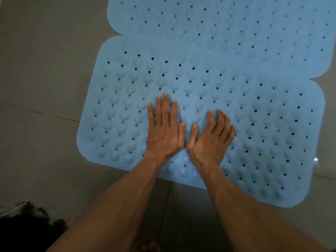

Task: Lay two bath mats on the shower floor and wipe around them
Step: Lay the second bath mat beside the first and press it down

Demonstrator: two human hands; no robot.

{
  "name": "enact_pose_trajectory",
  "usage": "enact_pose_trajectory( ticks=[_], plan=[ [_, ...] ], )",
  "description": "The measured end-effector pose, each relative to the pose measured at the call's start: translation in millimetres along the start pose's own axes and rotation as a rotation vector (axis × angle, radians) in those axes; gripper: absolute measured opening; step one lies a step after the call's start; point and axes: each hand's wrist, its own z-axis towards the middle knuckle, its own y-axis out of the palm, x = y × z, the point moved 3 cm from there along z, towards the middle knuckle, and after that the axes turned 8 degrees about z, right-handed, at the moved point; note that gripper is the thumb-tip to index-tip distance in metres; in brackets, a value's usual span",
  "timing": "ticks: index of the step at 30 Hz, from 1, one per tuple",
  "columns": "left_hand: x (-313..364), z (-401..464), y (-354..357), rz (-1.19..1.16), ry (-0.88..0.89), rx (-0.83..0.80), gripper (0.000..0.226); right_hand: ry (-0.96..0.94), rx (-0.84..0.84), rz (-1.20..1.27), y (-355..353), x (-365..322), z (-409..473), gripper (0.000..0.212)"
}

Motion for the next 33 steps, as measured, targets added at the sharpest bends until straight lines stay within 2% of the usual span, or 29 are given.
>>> enact_pose_trajectory(
  ticks=[6, 14, 25, 30, 33],
  plan=[
    [-3, -3, 6, -0.016, -0.047, -0.032, 0.062, 0.023, -0.017, 0.041, 1, 3, -1, 0.059],
    [-5, -5, 13, 0.038, -0.024, -0.099, 0.059, 0.036, -0.031, 0.124, 0, 5, -2, 0.056],
    [-4, -5, 10, 0.050, -0.034, -0.187, 0.064, -0.030, -0.051, 0.219, -9, 13, 8, 0.050],
    [-12, 1, -36, 0.111, -0.003, -0.325, 0.087, -0.086, -0.149, 0.172, -42, 13, 27, 0.049],
    [-8, 10, -98, 0.162, -0.075, -0.302, 0.085, -0.115, -0.175, 0.186, -97, 1, 47, 0.056]
  ],
)
